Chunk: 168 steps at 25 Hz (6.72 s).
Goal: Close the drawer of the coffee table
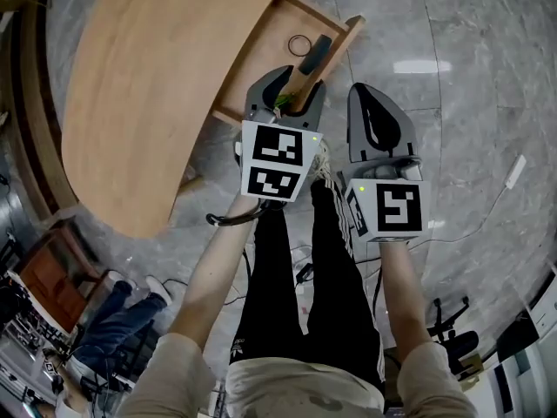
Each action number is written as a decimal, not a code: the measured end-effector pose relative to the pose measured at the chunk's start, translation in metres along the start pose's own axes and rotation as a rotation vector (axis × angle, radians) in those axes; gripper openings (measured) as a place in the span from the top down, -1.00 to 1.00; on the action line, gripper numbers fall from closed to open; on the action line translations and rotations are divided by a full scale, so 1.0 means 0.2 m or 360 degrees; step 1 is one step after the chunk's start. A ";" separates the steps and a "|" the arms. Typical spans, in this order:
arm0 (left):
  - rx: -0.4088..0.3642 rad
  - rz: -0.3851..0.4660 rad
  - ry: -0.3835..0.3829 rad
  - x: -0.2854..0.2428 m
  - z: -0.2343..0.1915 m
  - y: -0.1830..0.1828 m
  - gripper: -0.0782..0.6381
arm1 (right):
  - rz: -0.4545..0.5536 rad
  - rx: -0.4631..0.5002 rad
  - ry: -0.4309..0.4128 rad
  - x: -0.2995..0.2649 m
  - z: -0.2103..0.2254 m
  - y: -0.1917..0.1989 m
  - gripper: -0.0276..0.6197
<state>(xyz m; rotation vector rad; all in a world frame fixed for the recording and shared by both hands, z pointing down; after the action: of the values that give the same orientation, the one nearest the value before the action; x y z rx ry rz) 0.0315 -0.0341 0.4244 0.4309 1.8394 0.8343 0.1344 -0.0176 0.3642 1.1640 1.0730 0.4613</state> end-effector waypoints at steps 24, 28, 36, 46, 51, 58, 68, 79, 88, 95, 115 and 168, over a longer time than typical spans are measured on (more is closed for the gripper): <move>-0.0163 -0.0631 -0.0208 -0.62 0.02 0.52 0.55 | -0.0182 -0.0096 0.0069 0.01 0.26 0.32 0.90; -0.0176 -0.0638 -0.0222 -0.62 0.02 0.51 0.57 | -0.0179 -0.0091 0.0044 0.00 0.24 0.29 0.90; -0.0168 -0.0612 -0.0237 -0.55 0.01 0.45 0.58 | -0.0197 -0.0072 0.0016 0.02 0.24 0.27 0.90; -0.0123 -0.0584 -0.0258 -0.50 -0.06 0.35 0.59 | -0.0191 -0.0013 -0.0023 -0.03 0.21 0.16 0.90; -0.0121 -0.0564 -0.0304 -0.50 -0.16 0.31 0.59 | -0.0200 0.0012 -0.0051 -0.07 0.19 0.16 0.90; -0.0135 -0.0545 -0.0401 -0.48 -0.34 0.28 0.58 | -0.0220 0.0031 -0.0104 -0.11 0.16 0.18 0.90; 0.0016 -0.0493 -0.0563 -0.44 -0.57 0.23 0.57 | -0.0218 0.0078 -0.0161 -0.19 0.11 0.15 0.90; 0.0849 0.0006 -0.0770 -0.19 -0.39 0.18 0.76 | -0.0238 0.0078 -0.0209 -0.18 0.05 0.16 0.90; 0.1469 0.0140 -0.1283 -0.18 -0.41 0.48 0.76 | -0.0261 0.0177 -0.0318 -0.17 -0.01 0.18 0.90; 0.1572 0.0216 -0.1486 -0.23 -0.48 0.57 0.76 | -0.0324 0.0232 -0.0404 -0.19 -0.04 0.27 0.90; 0.1125 0.0677 -0.1613 -0.24 -0.71 0.58 0.76 | -0.0225 0.0297 -0.0584 -0.41 -0.15 0.27 0.90; -0.0037 0.1117 -0.0473 2.03 0.24 -1.52 0.76 | 0.0630 0.0013 -0.0056 0.80 -0.37 -2.00 0.90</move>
<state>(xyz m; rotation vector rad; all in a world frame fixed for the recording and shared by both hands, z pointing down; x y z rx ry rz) -0.0661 0.0263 -0.0720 1.1582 1.3976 1.1770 0.0566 -0.0081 -0.0662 1.3926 0.8135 0.7413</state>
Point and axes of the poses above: the fingertips, and each gripper's own axes: x backward along the fingers, z to its right, y out of its underside, the point moved 5 cm from there along x, backward along the fingers, and after that the axes turned 7 degrees about x, right-handed, at the moved point
